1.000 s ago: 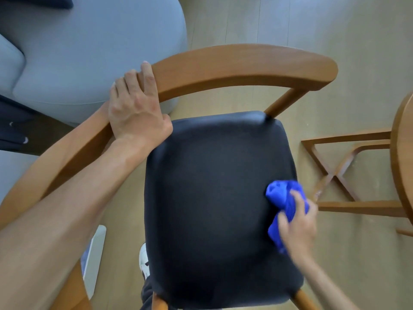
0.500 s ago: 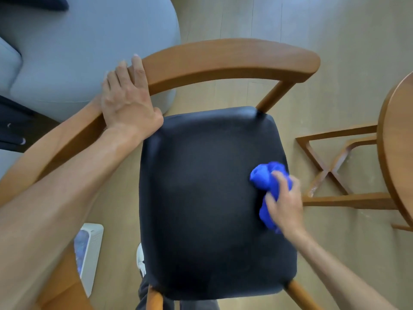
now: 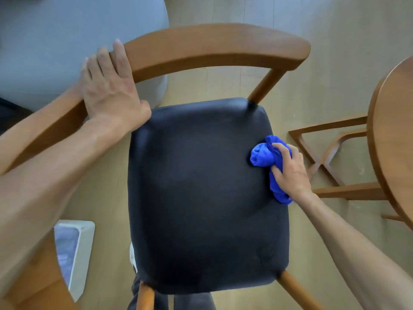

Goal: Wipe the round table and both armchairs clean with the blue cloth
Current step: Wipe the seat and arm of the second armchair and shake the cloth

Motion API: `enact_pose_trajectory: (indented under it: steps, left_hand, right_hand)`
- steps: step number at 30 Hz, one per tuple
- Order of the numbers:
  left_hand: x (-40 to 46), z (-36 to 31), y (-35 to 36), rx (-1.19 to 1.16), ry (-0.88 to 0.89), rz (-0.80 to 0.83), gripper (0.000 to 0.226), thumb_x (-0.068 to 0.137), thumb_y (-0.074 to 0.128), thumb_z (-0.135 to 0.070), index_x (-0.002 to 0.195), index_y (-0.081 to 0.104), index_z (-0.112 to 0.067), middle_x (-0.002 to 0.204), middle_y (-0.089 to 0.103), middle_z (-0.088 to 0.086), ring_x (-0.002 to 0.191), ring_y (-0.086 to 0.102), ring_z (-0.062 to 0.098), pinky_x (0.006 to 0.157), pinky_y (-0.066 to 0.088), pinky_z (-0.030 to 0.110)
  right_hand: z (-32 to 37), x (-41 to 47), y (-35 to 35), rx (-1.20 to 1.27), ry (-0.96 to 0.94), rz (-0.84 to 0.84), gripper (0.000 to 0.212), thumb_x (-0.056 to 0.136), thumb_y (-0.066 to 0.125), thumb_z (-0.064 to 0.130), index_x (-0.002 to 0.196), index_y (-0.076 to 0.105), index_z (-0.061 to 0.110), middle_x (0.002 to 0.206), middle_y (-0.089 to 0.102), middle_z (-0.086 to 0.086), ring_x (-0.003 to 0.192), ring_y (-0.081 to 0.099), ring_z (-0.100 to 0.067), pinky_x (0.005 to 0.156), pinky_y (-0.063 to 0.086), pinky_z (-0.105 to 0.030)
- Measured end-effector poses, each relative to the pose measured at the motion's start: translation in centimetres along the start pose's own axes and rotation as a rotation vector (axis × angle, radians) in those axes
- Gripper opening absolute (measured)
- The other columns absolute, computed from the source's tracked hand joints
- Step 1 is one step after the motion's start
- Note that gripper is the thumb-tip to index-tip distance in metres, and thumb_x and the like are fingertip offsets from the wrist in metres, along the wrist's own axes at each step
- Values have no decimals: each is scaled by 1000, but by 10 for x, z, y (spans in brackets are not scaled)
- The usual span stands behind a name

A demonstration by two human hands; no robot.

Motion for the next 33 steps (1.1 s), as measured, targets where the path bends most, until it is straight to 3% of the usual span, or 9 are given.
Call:
enact_pose_trajectory:
  steps: [4, 11, 13, 15, 19, 24, 28, 31, 33]
  left_hand:
    - [1, 2, -1, -14, -5, 39, 99, 65, 65, -24, 147, 10, -11, 140, 28, 29, 121, 33, 50, 110, 22, 54]
    - [1, 2, -3, -11, -21, 80, 99, 68, 66, -26, 146, 7, -10, 140, 27, 27, 121, 33, 47, 109, 24, 54]
    - [-1, 2, -1, -12, -15, 106, 100, 70, 65, -27, 147, 5, -8, 141, 25, 27, 123, 31, 47, 109, 23, 53]
    - [-1, 0, -1, -31, -4, 112, 100, 70, 65, -27, 148, 4, -8, 143, 24, 27, 125, 30, 47, 110, 22, 53]
    - [-1, 5, -1, -42, 16, 116, 102, 72, 67, -25, 149, 2, -9, 144, 23, 26, 128, 27, 47, 112, 19, 52]
    - [-2, 3, -5, -65, 41, 89, 100, 73, 68, -23, 149, 5, -9, 144, 24, 27, 128, 28, 48, 113, 20, 53]
    - [-3, 5, -5, -56, 34, 76, 100, 73, 66, -21, 150, 4, -9, 146, 22, 28, 130, 26, 48, 114, 18, 53]
    - [-3, 3, -5, -58, 31, 65, 100, 74, 66, -21, 150, 3, -9, 148, 20, 28, 131, 25, 48, 114, 18, 53]
    - [-3, 5, -5, -53, 22, 71, 101, 74, 66, -21, 150, 2, -10, 149, 19, 27, 132, 24, 48, 114, 18, 53]
  right_hand:
    - [-53, -53, -2, 226, 475, -64, 54, 90, 52, 11, 140, 36, 23, 137, 38, -14, 127, 39, -28, 106, 31, -31]
    - [-25, -194, 30, 163, 563, 346, 60, 81, 55, 8, 131, 30, 27, 117, 34, -8, 82, 48, -18, 83, 39, -31]
    - [20, -197, 43, 52, 348, 506, 56, 78, 52, 12, 122, 29, 37, 115, 32, -2, 89, 51, -19, 84, 45, -34]
    - [96, -205, 73, -56, -94, 687, 59, 73, 52, 12, 122, 34, 41, 121, 36, -1, 101, 49, -24, 86, 46, -35]
    - [225, -270, 145, -331, -1004, 884, 53, 70, 68, 30, 117, 48, 48, 109, 50, 3, 80, 51, -17, 66, 46, -28]
    - [154, -306, 131, -669, -1477, 964, 38, 75, 68, 36, 107, 51, 50, 110, 45, 10, 86, 46, -16, 74, 41, -26]
    - [63, -252, 69, -727, -1333, 867, 47, 65, 74, 28, 101, 50, 46, 111, 56, 8, 85, 55, -17, 69, 47, -28]
    - [12, -186, 31, -754, -941, 832, 60, 46, 75, 9, 93, 52, 37, 110, 61, 2, 84, 59, -20, 63, 50, -30]
    - [-19, -160, 18, -759, -669, 798, 56, 55, 65, 1, 100, 51, 32, 122, 53, -1, 98, 55, -23, 73, 48, -32]
Point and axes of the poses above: each hand's wrist, its own x-axis towards the middle knuckle, its own y-axis out of the palm, z = x × y, the point moved 9 cm from there along x, towards the middle knuckle
